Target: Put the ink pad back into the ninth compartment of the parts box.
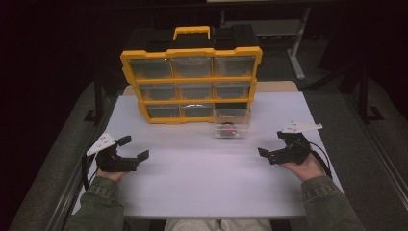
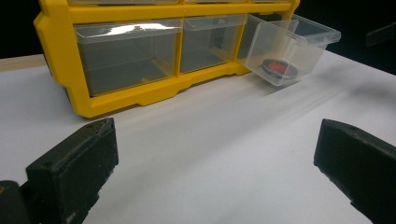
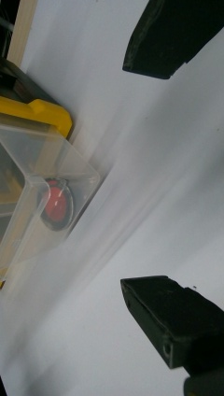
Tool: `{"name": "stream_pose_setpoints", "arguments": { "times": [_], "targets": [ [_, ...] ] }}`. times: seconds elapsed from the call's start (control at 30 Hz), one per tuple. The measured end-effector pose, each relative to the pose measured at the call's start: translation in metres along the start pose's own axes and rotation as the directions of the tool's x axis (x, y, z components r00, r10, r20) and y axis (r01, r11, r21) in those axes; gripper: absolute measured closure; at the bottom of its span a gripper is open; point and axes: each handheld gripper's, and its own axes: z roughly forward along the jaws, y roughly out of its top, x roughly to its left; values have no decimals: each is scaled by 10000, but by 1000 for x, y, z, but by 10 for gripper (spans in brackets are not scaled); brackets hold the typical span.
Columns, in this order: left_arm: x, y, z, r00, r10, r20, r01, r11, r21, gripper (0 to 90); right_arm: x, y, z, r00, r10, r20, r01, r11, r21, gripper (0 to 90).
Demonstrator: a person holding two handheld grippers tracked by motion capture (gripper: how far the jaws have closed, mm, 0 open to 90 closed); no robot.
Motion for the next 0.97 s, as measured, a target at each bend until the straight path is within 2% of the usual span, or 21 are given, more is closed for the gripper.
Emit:
{"name": "stream_pose_setpoints", "arguments": {
  "times": [0.3, 0.4, 0.63, 0.83, 0.97],
  "targets": [
    [0, 0, 0, 10000, -2, 6, 2, 10000, 0, 0, 1, -10, -6, 9998, 69, 190, -67, 9999, -108, 0],
    [-1, 0, 1, 10000, 12, 50, -12, 10000, 6, 0, 3, -14, -10, 9994, 197, 273, -188, 9992, -340, 0],
    [-1, 0, 1, 9999, 48, 143, -49, 10000, 58, 0, 7, -17, -15, 9989, 158, 437, -131, 9979, -628, 0],
    [-1, 0, 1, 9999, 7, 168, -7, 10000, 1, 0, 5, -26, -22, 9977, 207, 652, -154, 9966, -813, 0],
    [0, 0, 1, 9999, 0, 167, 0, 10000, -5, 0, 4, -32, -27, 9974, 338, 636, -275, 9949, -971, 0]
  ]
}}
